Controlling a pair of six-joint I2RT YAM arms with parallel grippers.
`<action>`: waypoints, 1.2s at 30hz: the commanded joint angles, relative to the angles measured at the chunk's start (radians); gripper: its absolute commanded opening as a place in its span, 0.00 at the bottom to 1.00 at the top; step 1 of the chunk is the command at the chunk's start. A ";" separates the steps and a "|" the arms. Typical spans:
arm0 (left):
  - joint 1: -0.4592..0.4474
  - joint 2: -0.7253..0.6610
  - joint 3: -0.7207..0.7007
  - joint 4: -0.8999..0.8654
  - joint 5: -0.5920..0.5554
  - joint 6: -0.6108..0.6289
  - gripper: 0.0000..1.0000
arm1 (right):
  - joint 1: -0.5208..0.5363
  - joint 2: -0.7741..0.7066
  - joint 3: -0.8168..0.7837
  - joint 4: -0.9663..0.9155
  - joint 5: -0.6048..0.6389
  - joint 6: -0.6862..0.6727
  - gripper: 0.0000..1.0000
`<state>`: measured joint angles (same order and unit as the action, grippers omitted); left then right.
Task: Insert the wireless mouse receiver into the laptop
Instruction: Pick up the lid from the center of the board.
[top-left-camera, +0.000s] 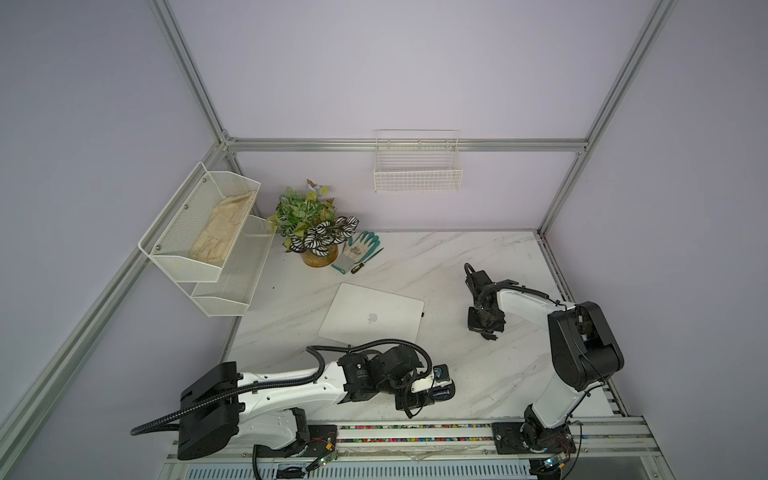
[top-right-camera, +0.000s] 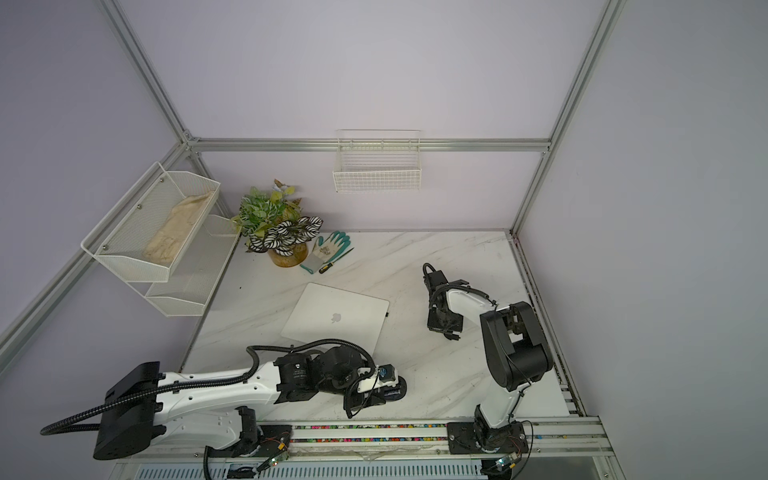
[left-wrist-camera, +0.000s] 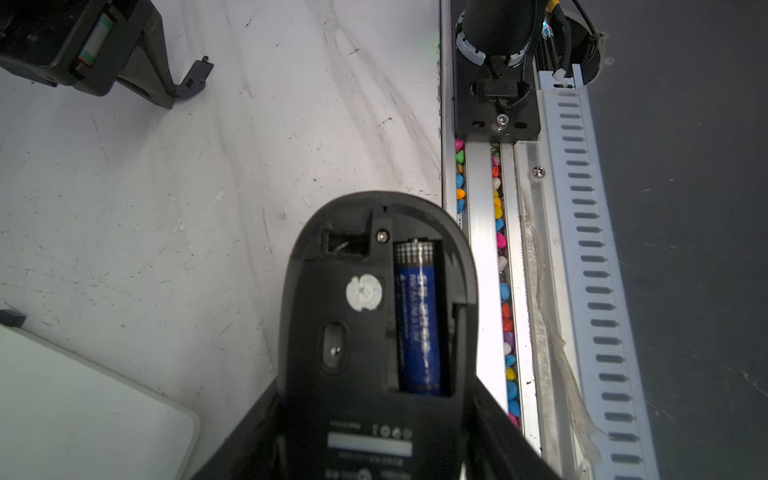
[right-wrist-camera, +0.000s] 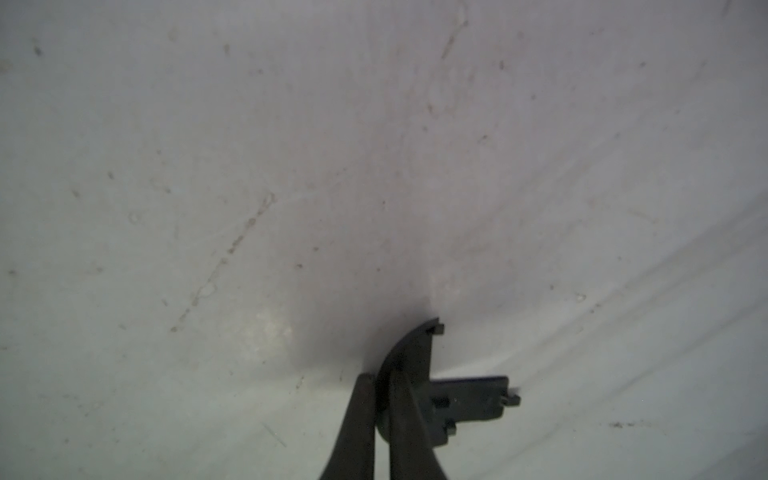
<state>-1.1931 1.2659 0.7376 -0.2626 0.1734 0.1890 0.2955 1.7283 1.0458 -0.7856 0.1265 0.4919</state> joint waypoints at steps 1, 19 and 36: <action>0.004 -0.045 -0.023 0.049 -0.012 -0.026 0.31 | 0.004 -0.051 0.001 0.016 -0.036 0.004 0.02; 0.090 -0.070 -0.134 0.265 -0.130 -0.117 0.31 | -0.006 -0.512 0.056 -0.058 -0.640 0.073 0.00; 0.191 -0.057 -0.107 0.327 0.063 -0.117 0.32 | -0.004 -0.831 -0.214 0.129 -1.154 0.306 0.00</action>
<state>-1.0138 1.2343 0.5793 0.0196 0.1535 0.0887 0.2928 0.9192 0.8635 -0.7452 -0.9222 0.7288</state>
